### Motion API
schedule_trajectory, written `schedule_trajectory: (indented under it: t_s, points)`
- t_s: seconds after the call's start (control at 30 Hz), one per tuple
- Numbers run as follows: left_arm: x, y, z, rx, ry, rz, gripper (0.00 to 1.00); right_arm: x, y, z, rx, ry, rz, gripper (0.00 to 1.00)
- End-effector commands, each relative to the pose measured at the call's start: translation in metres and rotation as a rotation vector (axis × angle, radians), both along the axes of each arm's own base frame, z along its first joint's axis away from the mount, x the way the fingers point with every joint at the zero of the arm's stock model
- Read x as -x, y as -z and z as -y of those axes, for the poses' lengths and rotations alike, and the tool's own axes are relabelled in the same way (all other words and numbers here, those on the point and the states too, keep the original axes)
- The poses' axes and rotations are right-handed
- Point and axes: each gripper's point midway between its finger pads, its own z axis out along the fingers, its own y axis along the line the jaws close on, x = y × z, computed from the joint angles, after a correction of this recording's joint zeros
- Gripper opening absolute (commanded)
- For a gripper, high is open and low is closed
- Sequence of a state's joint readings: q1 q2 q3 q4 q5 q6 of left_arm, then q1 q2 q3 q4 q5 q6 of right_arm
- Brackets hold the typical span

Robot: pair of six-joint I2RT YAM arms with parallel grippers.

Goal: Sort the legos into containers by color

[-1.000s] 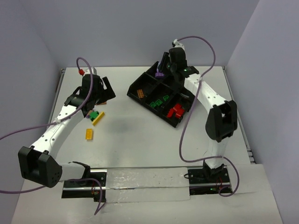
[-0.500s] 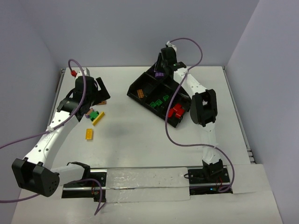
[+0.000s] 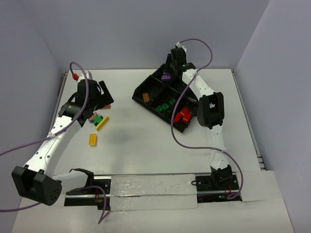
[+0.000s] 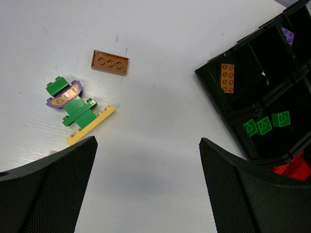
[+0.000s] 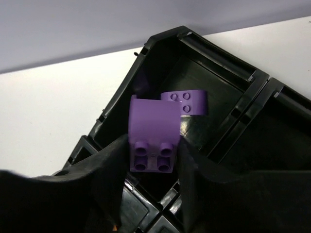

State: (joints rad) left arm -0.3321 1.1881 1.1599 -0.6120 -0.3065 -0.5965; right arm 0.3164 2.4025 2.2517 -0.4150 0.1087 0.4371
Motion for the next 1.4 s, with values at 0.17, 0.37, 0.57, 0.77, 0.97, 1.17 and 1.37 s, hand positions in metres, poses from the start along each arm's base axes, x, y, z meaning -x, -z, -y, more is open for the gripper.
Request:
schedule_trajectory:
  t_s: [0.17,0.37,0.57,0.77,0.97,1.17,1.37]
  points:
    - [0.001,-0.013,-0.003,0.018,-0.021,0.021,0.94,0.0,-0.054,-0.009,0.002,-0.05,0.102,0.67]
    - [0.007,-0.015,-0.01,-0.002,-0.041,0.015,0.94,0.024,-0.113,-0.013,0.039,-0.054,0.189,0.7]
    - [0.017,-0.014,-0.028,-0.07,-0.09,-0.027,0.93,0.078,-0.171,-0.027,0.04,-0.097,0.273,0.73]
    - [0.024,0.02,-0.063,-0.135,-0.178,-0.143,0.92,0.14,-0.165,-0.037,0.026,-0.146,0.27,0.77]
    - [0.021,0.08,-0.056,-0.035,-0.192,-0.231,0.89,0.194,-0.137,-0.051,-0.044,-0.185,0.225,0.78]
    - [0.04,0.143,-0.084,-0.019,-0.37,-0.379,0.99,0.223,-0.121,-0.054,-0.036,-0.209,0.193,0.78]
    - [0.041,0.169,-0.092,0.067,-0.485,-0.432,0.99,0.23,-0.115,-0.051,-0.029,-0.217,0.18,0.79]
